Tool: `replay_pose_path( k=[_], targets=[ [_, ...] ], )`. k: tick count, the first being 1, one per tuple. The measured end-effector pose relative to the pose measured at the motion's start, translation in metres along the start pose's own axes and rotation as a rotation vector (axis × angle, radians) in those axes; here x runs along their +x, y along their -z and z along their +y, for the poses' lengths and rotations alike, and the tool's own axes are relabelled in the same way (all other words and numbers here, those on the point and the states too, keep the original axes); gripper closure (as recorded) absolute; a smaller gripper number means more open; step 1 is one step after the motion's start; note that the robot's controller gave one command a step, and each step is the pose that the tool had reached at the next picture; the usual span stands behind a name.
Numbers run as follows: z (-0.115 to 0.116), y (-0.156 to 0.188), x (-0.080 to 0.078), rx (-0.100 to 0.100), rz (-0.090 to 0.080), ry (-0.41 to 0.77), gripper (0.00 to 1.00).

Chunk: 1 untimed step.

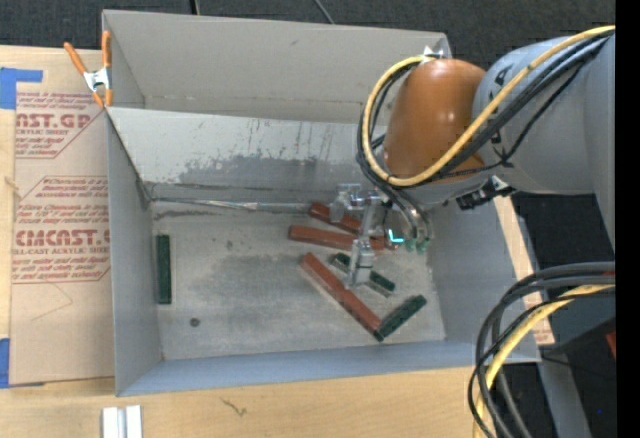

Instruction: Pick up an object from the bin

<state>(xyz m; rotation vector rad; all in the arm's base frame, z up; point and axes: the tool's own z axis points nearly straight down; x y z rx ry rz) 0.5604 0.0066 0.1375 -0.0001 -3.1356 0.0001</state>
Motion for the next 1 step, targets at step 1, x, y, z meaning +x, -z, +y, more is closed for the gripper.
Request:
replay_pose_path(
  k=[1],
  targets=[
    [0.0, 0.004, -0.002, 0.0, -0.007, 0.0, 0.0]
  ],
)
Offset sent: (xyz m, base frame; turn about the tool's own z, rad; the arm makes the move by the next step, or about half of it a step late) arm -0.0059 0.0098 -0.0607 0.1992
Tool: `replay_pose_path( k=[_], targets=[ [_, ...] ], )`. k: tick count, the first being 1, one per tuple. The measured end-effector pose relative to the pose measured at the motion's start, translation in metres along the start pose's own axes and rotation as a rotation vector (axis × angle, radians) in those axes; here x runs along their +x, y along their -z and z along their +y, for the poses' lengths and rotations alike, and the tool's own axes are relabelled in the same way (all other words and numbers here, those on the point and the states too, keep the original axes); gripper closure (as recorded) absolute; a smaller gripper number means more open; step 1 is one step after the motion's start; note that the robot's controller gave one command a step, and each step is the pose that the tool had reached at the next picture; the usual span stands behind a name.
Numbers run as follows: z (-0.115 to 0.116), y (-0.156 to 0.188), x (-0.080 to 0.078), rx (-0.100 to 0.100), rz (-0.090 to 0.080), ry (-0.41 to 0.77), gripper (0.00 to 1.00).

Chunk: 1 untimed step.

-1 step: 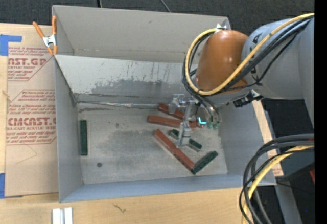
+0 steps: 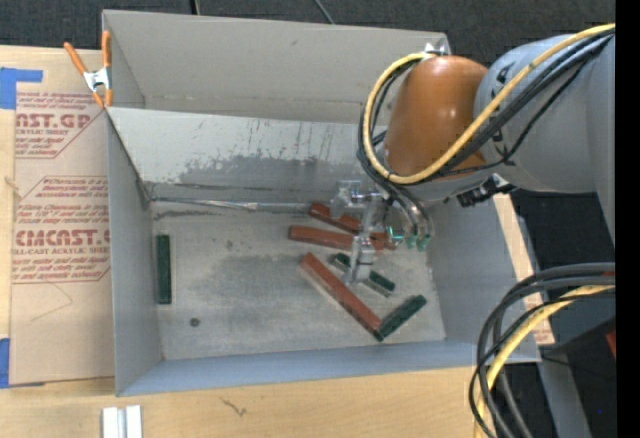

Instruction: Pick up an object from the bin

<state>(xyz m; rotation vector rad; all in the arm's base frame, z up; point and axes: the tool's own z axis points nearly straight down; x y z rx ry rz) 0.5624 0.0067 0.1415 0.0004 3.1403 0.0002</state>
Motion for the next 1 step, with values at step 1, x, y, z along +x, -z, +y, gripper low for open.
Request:
replay_pose_path(
  k=[1],
  targets=[
    [0.0049, -0.0298, 0.0018, -0.001, -0.008, -0.103, 0.0]
  ],
)
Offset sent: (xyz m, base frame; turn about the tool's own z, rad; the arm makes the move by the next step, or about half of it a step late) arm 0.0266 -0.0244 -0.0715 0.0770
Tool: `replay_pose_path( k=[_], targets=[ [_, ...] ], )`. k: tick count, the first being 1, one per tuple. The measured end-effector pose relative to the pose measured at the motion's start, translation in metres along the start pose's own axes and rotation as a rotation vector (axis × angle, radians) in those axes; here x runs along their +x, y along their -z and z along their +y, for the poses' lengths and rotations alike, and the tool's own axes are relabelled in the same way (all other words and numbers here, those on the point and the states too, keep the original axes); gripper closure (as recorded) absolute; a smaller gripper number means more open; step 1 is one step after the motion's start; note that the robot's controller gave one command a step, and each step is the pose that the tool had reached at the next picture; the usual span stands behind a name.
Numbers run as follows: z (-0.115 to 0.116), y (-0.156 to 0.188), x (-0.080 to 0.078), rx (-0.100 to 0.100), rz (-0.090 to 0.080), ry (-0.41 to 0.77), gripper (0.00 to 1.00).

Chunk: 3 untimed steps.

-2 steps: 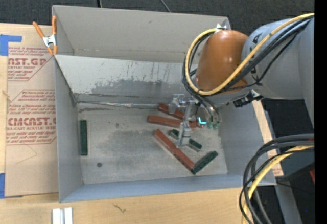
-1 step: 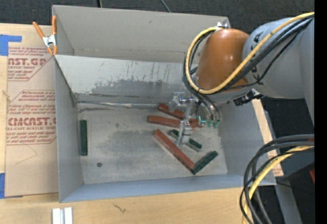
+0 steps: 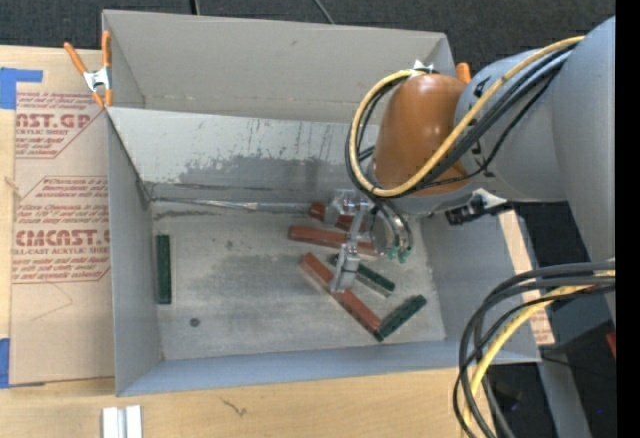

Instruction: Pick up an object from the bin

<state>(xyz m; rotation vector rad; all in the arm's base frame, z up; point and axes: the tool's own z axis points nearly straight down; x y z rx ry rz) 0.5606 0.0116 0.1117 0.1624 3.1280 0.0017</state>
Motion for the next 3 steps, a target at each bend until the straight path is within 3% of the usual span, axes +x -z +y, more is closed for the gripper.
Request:
replay_pose_path(
  k=[1, 2, 3],
  targets=[
    [-0.015, -0.032, -0.02, 0.0, 0.01, -0.002, 0.0],
    [0.015, -0.038, -0.023, 0.005, 0.006, -0.032, 0.0],
    [-0.025, -0.042, -0.031, 0.0, 0.007, -0.02, 1.0]
  ],
)
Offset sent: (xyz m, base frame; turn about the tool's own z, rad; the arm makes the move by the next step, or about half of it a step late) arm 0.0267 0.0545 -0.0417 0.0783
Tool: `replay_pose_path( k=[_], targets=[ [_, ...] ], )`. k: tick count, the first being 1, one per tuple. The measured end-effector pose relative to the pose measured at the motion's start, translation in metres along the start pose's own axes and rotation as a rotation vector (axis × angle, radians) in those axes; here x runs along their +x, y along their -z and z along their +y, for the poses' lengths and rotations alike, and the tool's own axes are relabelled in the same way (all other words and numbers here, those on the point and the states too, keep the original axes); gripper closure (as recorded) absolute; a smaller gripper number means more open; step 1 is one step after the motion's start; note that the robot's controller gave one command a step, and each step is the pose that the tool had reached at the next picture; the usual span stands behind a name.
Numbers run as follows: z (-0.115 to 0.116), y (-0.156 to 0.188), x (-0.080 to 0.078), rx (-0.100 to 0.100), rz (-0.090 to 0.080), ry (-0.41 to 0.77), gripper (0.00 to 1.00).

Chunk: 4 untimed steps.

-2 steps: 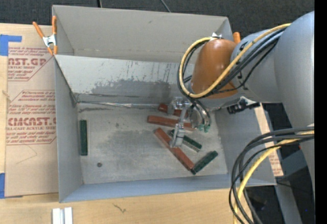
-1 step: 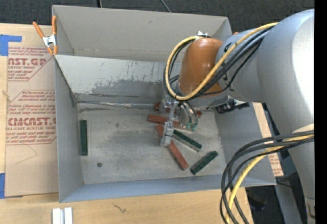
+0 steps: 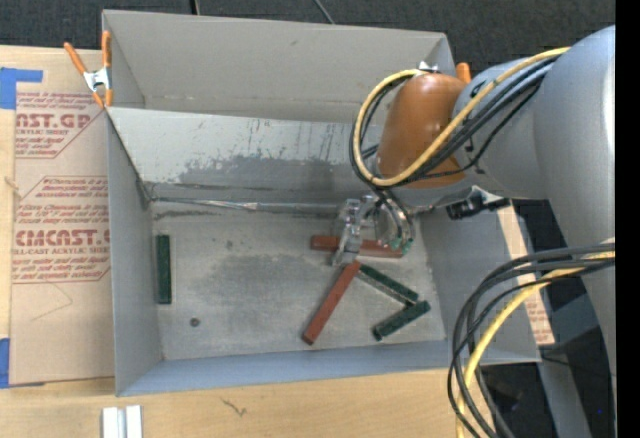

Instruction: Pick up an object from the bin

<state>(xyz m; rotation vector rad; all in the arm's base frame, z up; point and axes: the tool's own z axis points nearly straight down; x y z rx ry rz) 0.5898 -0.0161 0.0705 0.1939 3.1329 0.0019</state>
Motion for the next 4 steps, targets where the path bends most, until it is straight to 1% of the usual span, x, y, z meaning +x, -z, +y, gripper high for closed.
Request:
replay_pose_path(
  k=[1, 2, 3, 4],
  targets=[
    [0.0, 0.0, 0.0, 0.0, 0.0, 0.0, 1.0],
    [0.0, 0.052, 0.004, 0.002, 0.008, 0.016, 1.0],
    [0.012, 0.121, 0.004, 0.001, 0.005, 0.029, 1.0],
    [0.032, 0.176, 0.031, 0.002, 0.003, 0.063, 1.0]
  ],
)
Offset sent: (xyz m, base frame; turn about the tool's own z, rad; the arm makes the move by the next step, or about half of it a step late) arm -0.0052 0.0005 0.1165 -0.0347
